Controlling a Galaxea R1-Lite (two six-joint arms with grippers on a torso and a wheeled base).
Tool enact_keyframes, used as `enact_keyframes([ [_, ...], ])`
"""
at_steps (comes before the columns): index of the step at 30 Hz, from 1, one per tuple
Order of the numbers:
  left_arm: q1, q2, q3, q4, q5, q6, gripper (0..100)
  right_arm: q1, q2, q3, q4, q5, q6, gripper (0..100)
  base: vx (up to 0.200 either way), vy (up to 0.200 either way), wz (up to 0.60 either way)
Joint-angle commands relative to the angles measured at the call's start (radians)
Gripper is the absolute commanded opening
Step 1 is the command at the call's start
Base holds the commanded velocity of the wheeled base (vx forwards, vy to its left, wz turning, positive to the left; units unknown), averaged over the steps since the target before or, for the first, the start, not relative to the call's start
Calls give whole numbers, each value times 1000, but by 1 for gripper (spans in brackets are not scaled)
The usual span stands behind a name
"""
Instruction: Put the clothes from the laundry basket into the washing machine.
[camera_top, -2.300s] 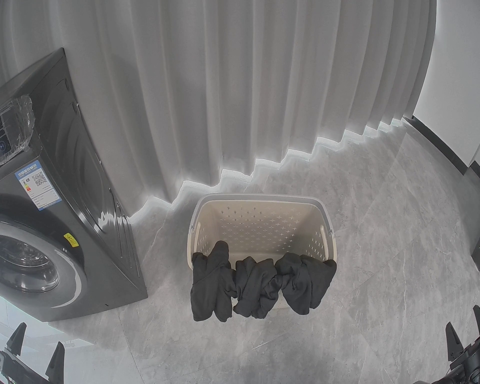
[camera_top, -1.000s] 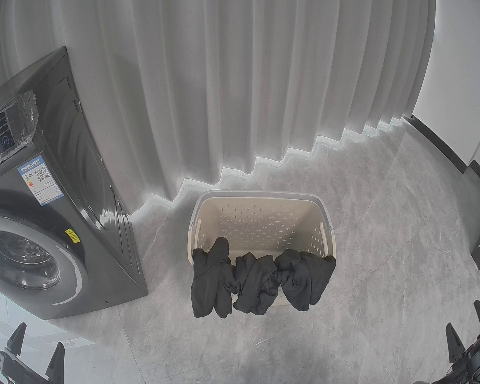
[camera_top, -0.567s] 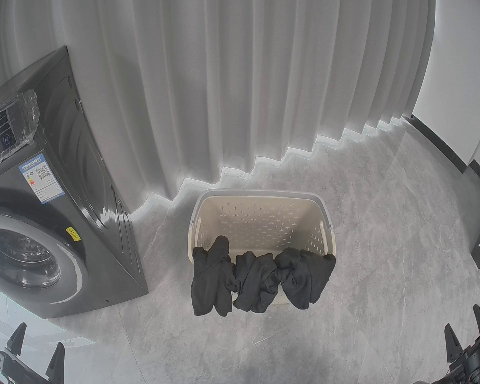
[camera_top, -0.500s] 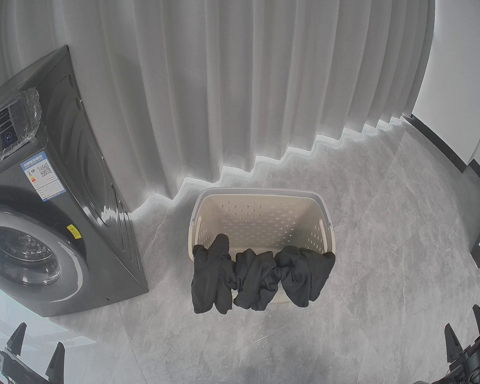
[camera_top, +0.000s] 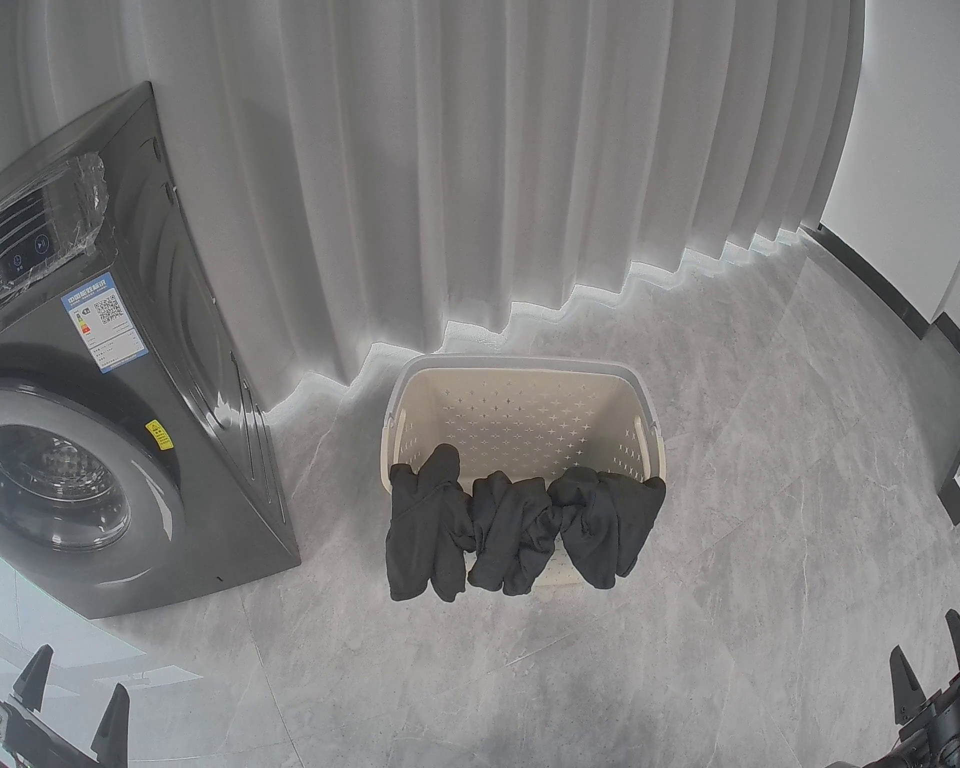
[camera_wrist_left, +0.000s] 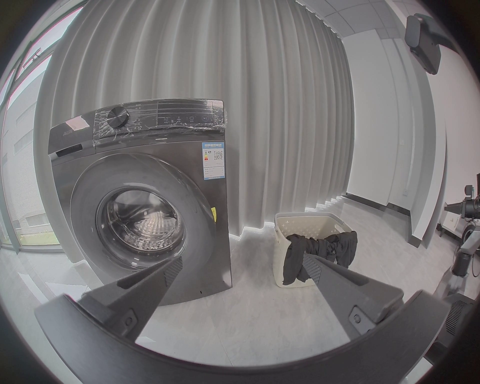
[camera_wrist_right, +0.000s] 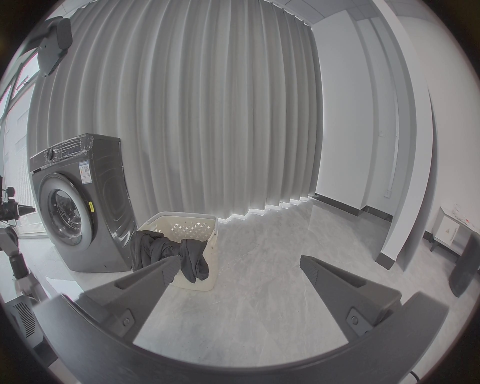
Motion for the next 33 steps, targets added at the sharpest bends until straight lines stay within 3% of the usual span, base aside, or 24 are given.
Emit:
enact_keyframes([
  [1, 0, -18, 18, 1, 0, 0, 100, 1, -18, 17, -1, 0, -1, 100, 0, 0, 600],
  [5, 0, -18, 18, 0, 0, 0, 100, 1, -18, 17, -1, 2, 1, 100, 0, 0, 600],
  [14, 0, -18, 18, 1, 0, 0, 100, 1, -18, 17, 0, 2, -1, 100, 0, 0, 0],
  [26, 0, -18, 18, 1, 2, 0, 100, 1, -18, 17, -1, 2, -1, 100, 0, 0, 600],
  [33, 0, -18, 18, 0, 2, 0, 100, 1, -18, 17, -1, 2, 1, 100, 0, 0, 0],
])
